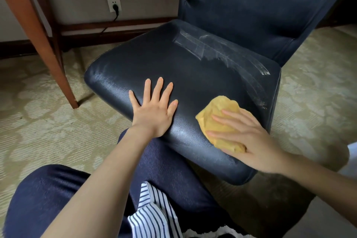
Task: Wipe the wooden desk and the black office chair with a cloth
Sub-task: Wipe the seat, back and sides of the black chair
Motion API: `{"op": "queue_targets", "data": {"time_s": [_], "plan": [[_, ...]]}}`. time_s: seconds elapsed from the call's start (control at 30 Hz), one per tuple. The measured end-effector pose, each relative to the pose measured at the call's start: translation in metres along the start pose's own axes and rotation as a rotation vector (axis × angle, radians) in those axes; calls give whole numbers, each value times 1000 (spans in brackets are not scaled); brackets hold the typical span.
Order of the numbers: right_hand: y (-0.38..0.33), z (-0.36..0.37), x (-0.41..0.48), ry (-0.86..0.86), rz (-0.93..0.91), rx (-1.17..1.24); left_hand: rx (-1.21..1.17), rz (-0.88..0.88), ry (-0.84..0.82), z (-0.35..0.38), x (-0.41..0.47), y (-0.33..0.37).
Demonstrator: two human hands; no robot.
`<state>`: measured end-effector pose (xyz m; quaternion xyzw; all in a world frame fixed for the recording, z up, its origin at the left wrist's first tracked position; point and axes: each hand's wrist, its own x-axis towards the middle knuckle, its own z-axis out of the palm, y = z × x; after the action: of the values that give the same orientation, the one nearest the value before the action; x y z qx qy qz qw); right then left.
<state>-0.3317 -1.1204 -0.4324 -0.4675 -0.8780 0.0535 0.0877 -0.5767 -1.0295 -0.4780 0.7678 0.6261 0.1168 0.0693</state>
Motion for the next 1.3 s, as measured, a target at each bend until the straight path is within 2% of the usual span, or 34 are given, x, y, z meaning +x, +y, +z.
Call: {"op": "queue_targets", "data": {"time_s": [0.17,0.27,0.5,0.77,0.93,1.07,1.13,1.2,1.3], "plan": [[1,1,-39,-61,-221,-76,-39,-10,-37,-1,2,-1],[-1,2,-37,-80,-289,-134,-68,-18,-92,-5,5,-2],[-20,11,2,-215,-468,-336,-74,-28,-220,-20,18,-12],[-53,21,69,-188,-650,-432,-72,-15,-242,-39,39,-31],[-85,26,137,-298,-628,-569,-161,-10,-272,-52,49,-48],[-114,39,184,-298,-474,-707,-127,-4,-261,-59,57,-57],[-127,45,196,-366,-385,-771,-116,-39,-263,-61,60,-59],[-137,47,196,-416,-345,-764,-43,-55,-267,-61,60,-59],[-138,42,171,-407,-427,-686,75,-71,-238,-58,58,-53]]}}
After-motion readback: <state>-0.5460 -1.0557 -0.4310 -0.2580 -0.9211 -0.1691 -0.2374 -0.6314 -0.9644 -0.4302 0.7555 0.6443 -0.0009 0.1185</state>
